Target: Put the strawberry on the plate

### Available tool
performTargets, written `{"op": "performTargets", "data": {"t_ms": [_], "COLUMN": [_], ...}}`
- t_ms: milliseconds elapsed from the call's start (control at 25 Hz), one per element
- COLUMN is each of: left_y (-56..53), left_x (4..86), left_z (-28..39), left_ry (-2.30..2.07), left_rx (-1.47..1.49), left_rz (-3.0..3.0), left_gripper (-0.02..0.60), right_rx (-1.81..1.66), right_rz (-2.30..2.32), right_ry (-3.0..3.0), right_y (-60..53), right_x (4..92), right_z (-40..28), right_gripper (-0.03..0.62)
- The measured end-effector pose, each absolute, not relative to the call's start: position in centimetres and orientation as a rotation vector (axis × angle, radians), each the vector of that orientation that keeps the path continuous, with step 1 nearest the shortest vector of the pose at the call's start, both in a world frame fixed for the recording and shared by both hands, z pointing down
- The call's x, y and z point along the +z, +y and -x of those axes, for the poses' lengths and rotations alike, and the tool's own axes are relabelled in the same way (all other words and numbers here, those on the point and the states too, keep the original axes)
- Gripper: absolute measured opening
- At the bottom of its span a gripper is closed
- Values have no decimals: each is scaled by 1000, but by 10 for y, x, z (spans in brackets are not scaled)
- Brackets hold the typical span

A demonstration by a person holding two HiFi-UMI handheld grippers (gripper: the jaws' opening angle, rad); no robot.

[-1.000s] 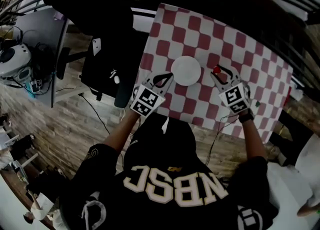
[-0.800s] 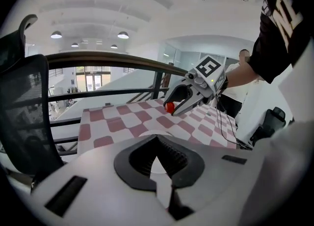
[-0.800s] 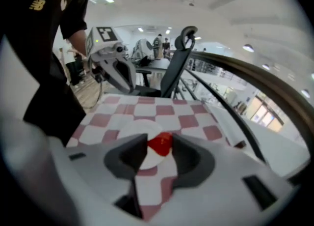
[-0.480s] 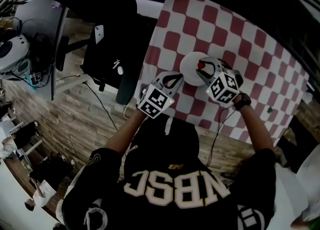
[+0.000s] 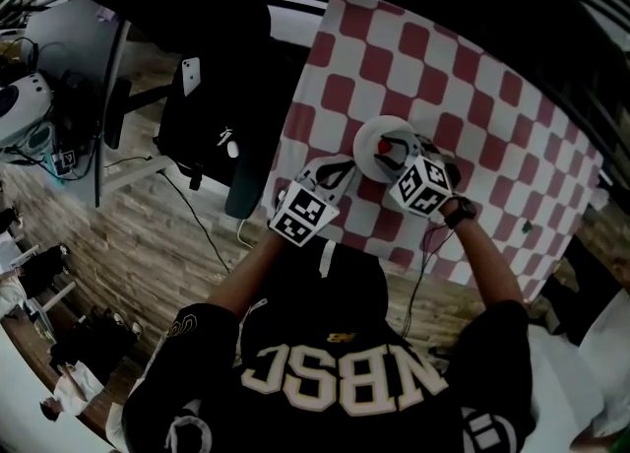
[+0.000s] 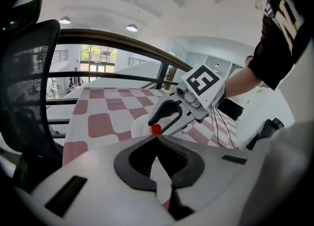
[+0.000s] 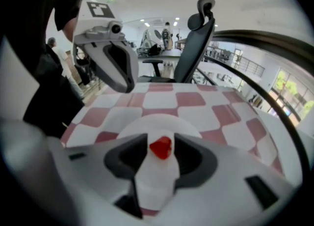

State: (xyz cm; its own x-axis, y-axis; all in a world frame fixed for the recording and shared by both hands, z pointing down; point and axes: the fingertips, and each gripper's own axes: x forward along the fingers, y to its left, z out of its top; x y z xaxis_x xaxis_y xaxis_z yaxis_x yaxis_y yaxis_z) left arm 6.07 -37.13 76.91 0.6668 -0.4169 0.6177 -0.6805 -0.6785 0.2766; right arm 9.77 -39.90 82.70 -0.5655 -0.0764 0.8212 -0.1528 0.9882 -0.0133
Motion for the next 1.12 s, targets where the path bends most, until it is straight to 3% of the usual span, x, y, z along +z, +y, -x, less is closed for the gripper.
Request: {"op": "performTargets", "data": {"t_ms": [360, 640, 840, 1120], "left_y": [-407, -428, -436, -398], "left_x": [679, 567, 491, 442], "left_z": [-69, -62, -62, -60], "left_ry": [-896, -1072, -1199, -1254], "left_rx": [553, 298, 150, 49], "left_rz": [-2522, -2612, -2718, -2774], "left_gripper": [6, 6, 6, 6], "right_rx": [99, 251, 161, 132], "right_rz": [-472, -1217, -1655, -1969], "right_ry": [-2239, -2409, -2461, -2436], "right_y": [-426, -443, -426, -367], "right_x": [723, 561, 472, 429], "right_z": [-111, -149, -181, -200], "right_gripper": [163, 157, 88, 18]}}
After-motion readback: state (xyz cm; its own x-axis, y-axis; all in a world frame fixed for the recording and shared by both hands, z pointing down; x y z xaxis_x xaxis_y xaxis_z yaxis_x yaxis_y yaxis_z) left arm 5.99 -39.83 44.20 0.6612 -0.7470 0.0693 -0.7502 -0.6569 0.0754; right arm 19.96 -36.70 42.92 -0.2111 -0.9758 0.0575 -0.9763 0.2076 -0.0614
